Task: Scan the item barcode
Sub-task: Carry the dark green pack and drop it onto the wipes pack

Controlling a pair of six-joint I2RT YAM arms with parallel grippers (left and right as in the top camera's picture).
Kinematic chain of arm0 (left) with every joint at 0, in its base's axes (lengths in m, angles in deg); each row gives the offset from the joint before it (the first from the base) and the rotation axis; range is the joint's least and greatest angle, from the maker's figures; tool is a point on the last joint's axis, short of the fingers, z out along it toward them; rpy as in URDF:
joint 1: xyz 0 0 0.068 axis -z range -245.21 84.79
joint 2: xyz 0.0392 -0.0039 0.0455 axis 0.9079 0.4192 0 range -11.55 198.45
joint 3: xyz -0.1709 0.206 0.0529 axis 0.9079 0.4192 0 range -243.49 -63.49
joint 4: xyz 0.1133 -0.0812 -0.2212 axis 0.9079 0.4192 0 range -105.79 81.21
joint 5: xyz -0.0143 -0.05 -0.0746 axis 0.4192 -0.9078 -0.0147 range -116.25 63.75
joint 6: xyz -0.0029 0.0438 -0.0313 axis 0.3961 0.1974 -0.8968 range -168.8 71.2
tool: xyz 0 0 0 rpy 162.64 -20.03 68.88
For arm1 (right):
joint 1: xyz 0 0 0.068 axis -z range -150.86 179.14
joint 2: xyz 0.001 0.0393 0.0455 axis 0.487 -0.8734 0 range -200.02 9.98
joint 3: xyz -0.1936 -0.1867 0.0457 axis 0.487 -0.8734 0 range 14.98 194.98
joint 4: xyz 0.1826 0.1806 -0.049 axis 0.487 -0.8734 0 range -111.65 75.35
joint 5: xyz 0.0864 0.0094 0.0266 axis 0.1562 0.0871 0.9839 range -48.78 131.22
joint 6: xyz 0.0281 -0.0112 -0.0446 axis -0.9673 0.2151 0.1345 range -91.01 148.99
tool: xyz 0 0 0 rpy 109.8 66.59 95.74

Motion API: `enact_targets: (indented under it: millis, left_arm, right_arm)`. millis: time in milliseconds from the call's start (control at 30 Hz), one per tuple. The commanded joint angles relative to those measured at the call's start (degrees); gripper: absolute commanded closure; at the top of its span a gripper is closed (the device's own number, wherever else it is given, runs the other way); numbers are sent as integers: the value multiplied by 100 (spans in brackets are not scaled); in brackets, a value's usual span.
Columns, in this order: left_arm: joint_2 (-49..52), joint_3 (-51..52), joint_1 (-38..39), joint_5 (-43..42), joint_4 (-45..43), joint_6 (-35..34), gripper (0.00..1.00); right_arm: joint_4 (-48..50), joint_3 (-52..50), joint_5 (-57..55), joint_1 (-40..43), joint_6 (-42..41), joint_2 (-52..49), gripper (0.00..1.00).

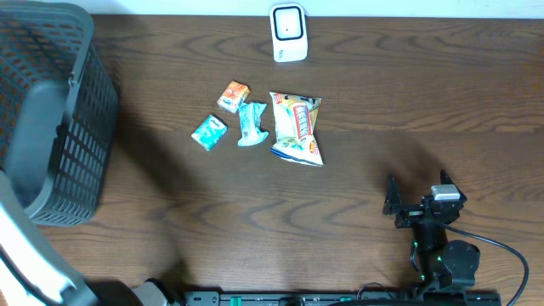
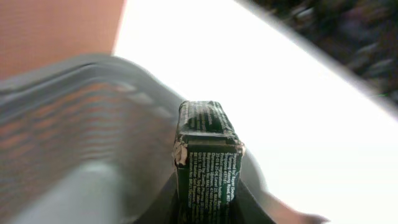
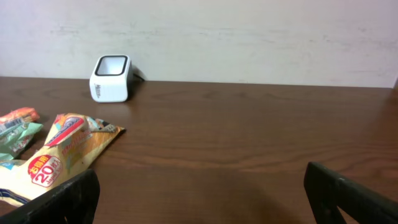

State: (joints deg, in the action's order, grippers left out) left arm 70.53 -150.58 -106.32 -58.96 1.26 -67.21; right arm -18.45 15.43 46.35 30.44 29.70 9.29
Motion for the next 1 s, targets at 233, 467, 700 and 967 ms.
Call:
enact_targets:
  millis: [233, 467, 700, 967]
  left_arm:
    - [-678, -20, 2916, -205, 1362, -1143, 92]
    - [221, 149, 4732, 1873, 2712, -280, 92]
    - [1589, 149, 5383, 2236, 2726, -278, 86]
    - [2765, 149, 5414, 2785, 2702, -256, 44]
  right_arm:
    - [-20, -13, -26, 11, 63, 31, 1]
    - [-20, -13, -26, 11, 63, 31, 1]
    - [-20, -13, -26, 11, 63, 31, 1]
    - [-20, -13, -26, 11, 63, 31, 1]
